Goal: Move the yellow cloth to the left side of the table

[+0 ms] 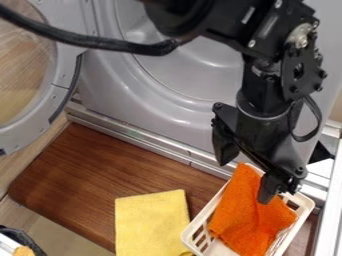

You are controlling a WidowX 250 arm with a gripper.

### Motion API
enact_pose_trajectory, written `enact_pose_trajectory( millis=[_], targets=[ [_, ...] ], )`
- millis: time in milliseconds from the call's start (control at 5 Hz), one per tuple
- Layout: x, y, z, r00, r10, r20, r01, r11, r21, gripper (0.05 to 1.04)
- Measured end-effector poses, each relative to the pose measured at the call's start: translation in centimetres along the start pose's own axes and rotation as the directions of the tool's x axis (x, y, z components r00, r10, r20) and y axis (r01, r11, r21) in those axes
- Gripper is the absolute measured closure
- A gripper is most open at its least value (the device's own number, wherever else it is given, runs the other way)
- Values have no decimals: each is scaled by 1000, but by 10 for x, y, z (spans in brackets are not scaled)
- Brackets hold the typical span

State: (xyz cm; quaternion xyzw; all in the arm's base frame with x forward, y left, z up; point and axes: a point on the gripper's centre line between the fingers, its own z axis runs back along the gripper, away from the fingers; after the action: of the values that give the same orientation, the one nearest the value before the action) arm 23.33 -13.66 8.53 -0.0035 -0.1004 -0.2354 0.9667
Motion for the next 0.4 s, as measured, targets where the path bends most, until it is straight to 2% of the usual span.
enact_pose_trajectory(
  millis=[200,400],
  targets=[
    [-4,-1,-7,1000,2,-31,-2,1000,-2,83],
    [-6,-4,-28,997,20,-75,-23,999,-31,83]
  ],
)
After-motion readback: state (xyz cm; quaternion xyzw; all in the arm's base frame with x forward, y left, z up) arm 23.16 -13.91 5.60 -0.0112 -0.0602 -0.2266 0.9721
